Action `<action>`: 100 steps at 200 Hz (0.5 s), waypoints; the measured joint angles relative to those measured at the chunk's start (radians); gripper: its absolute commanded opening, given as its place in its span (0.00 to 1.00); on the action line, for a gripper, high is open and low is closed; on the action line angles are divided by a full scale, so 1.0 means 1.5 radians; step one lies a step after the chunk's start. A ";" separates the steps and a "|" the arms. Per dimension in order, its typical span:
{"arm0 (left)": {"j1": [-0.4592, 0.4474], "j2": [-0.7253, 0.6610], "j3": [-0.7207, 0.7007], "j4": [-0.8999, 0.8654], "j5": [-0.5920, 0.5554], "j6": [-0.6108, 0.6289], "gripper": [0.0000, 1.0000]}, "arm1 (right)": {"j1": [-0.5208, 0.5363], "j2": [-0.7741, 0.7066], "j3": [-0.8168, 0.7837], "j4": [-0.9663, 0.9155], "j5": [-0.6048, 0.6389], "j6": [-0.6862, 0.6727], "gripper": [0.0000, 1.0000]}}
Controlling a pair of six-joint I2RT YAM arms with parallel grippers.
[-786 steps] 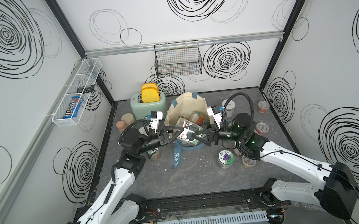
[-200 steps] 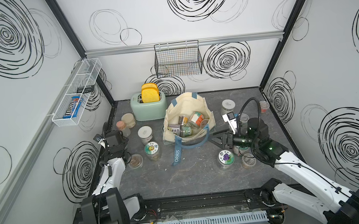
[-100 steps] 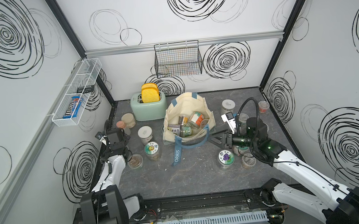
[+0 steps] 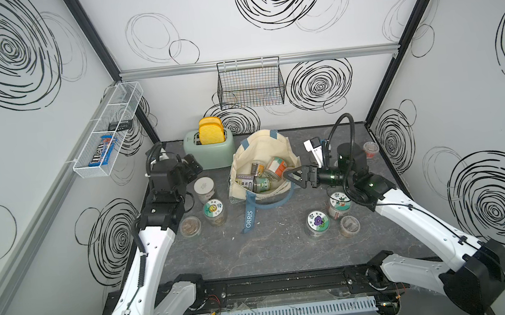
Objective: Take out the seed jars from the canvas bag
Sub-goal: Adjust the canvas bag at the center of the board.
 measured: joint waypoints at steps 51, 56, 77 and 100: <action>-0.048 0.227 0.201 -0.105 0.111 0.113 0.96 | 0.044 0.195 0.168 -0.091 0.087 -0.061 0.86; -0.055 0.254 0.221 -0.121 0.113 0.124 0.96 | 0.051 0.214 0.178 -0.103 0.097 -0.065 0.85; -0.085 0.346 0.281 -0.161 0.117 0.163 0.97 | 0.085 0.275 0.205 -0.144 0.134 -0.082 0.81; -0.116 0.410 0.311 -0.192 0.117 0.191 0.98 | 0.124 0.301 0.210 -0.185 0.171 -0.090 0.80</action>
